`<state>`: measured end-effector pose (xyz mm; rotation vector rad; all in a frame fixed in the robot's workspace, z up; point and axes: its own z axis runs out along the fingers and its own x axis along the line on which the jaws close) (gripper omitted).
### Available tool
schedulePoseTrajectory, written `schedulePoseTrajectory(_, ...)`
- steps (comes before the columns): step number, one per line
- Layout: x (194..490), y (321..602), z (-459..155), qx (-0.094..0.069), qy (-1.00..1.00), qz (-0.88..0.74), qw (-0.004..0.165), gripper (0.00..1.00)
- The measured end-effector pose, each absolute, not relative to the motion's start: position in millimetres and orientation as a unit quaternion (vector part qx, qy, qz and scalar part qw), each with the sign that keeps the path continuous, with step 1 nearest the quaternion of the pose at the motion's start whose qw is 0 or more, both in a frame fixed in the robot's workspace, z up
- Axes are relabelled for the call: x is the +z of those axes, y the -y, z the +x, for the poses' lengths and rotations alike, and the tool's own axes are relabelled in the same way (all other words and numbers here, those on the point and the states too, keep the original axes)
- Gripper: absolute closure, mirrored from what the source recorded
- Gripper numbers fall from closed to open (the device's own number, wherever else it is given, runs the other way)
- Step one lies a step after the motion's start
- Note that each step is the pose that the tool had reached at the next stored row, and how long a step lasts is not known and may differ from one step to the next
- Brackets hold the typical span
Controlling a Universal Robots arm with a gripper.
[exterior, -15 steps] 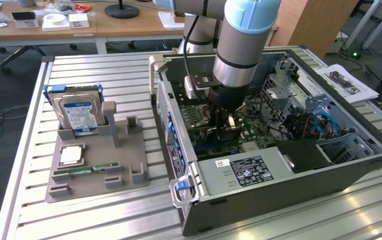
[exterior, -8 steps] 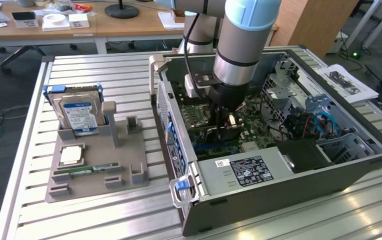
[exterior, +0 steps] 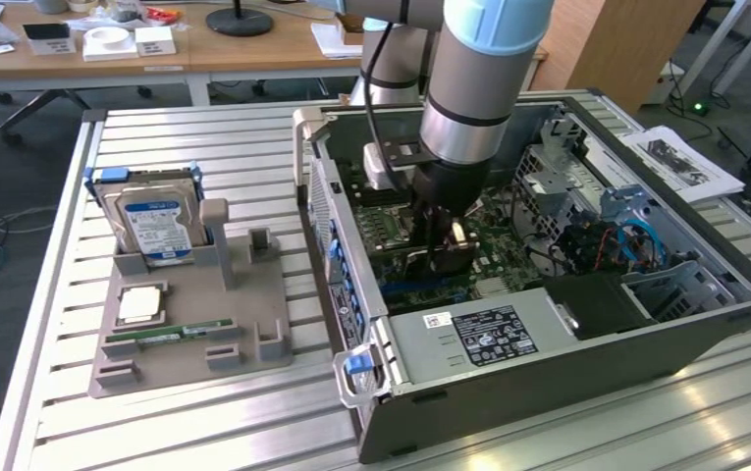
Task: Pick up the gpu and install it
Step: 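Insert the gpu into the slot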
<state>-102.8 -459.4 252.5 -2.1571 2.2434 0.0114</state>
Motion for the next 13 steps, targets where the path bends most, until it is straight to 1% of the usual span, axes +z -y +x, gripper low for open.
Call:
schedulePoseTrajectory(8, 252.8, 459.4, -102.8, 0.004, -0.719, -0.695, 0.014, 0.42)
schedulePoseTrajectory(13, 257.9, 458.0, -102.8, 0.004, -0.719, -0.695, 0.015, 0.42)
